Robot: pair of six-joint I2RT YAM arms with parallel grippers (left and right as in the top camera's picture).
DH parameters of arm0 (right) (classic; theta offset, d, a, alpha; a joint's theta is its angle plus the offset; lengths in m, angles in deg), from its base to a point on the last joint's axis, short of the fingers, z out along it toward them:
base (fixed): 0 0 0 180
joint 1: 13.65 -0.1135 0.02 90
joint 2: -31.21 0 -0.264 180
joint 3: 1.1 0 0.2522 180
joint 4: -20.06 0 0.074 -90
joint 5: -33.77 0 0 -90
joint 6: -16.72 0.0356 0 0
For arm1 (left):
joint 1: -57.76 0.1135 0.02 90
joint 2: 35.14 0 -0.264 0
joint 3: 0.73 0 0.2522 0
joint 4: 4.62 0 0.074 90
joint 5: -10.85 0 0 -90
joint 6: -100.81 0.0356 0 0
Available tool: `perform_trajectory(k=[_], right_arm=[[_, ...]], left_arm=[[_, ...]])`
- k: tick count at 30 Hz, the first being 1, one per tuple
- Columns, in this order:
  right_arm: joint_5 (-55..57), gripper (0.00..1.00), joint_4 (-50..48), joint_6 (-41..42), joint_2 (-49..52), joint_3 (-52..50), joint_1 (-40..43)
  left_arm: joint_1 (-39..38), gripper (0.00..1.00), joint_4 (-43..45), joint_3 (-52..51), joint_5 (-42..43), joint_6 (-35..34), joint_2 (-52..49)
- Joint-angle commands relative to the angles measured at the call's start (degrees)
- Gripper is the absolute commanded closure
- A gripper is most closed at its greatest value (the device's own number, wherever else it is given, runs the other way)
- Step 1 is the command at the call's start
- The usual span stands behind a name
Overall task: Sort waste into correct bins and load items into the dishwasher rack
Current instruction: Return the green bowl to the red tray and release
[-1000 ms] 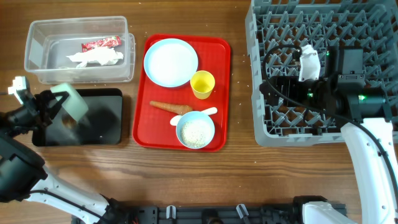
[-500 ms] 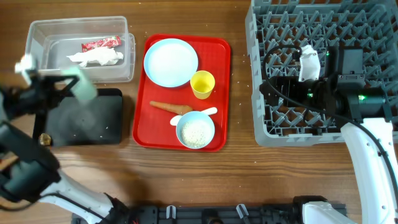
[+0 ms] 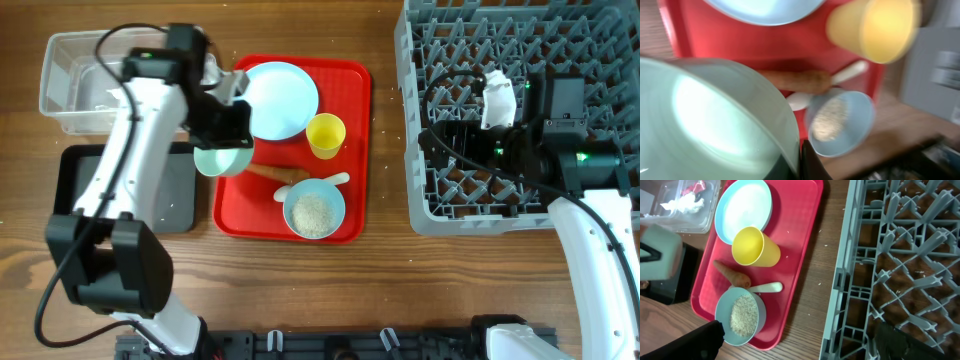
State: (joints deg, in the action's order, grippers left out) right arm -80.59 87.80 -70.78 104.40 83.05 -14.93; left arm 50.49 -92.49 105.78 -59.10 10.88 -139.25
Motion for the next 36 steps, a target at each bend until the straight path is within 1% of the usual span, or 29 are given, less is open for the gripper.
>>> perform_trajectory(k=[1, 6, 9, 10, 15, 18, 20, 21, 24, 25, 26, 29, 31, 36], right_arm=[[0.7, 0.0, -0.1, -0.9, 0.5, 0.7, 0.2], [0.7, 0.0, -0.3, -1.0, 0.5, 0.1, 0.2], [2.2, 0.0, -0.3, -1.0, 0.5, 0.0, 0.2], [2.4, 0.0, -0.3, -1.0, 0.5, 0.0, 0.2], [2.4, 0.0, -0.3, -1.0, 0.5, 0.0, 0.2], [2.4, 0.0, -0.3, -1.0, 0.5, 0.0, 0.2], [2.4, 0.0, -0.2, -1.0, 0.5, 0.0, 0.2], [2.4, 0.0, -0.2, -1.0, 0.5, 0.0, 0.2], [2.4, 0.0, -0.1, -1.0, 0.5, 0.0, 0.2], [2.4, 0.0, -0.1, -1.0, 0.5, 0.0, 0.2], [2.4, 0.0, -0.2, -1.0, 0.5, 0.0, 0.2], [2.4, 0.0, -0.2, -1.0, 0.5, 0.0, 0.2], [2.4, 0.0, -0.4, -1.0, 0.5, 0.0, 0.2], [2.4, 0.0, -0.5, -1.0, 0.5, 0.0, 0.2]], left_arm=[[-5.7, 0.96, 0.5, -2.4, -15.1, -11.4, 0.0], [-9.6, 0.96, 4.3, -8.5, -15.4, -15.9, 0.0], [-11.1, 0.96, 6.1, -12.5, -13.4, -16.1, 0.0], [-11.9, 0.96, 6.6, -13.6, -13.2, -17.3, 0.0], [-15.3, 0.96, 9.2, -17.8, -13.1, -18.5, 0.0], [-16.2, 0.96, 11.4, -19.9, -13.1, -18.6, 0.0], [-16.1, 0.91, 11.8, -20.3, -13.2, -18.6, 0.0], [-15.8, 0.85, 11.9, -20.3, -13.7, -18.6, 0.0], [-15.0, 0.75, 11.8, -20.3, -14.8, -18.6, 0.0], [-14.6, 0.7, 11.9, -20.3, -14.8, -18.6, 0.0], [-14.3, 0.61, 12.1, -20.3, -14.9, -18.6, 0.0], [-13.7, 0.47, 13.0, -20.1, -15.0, -18.6, 0.0], [-13.7, 0.42, 12.7, -18.9, -15.0, -18.6, 0.0], [-15.1, 0.34, 10.4, -13.5, -14.4, -18.5, 0.6]])
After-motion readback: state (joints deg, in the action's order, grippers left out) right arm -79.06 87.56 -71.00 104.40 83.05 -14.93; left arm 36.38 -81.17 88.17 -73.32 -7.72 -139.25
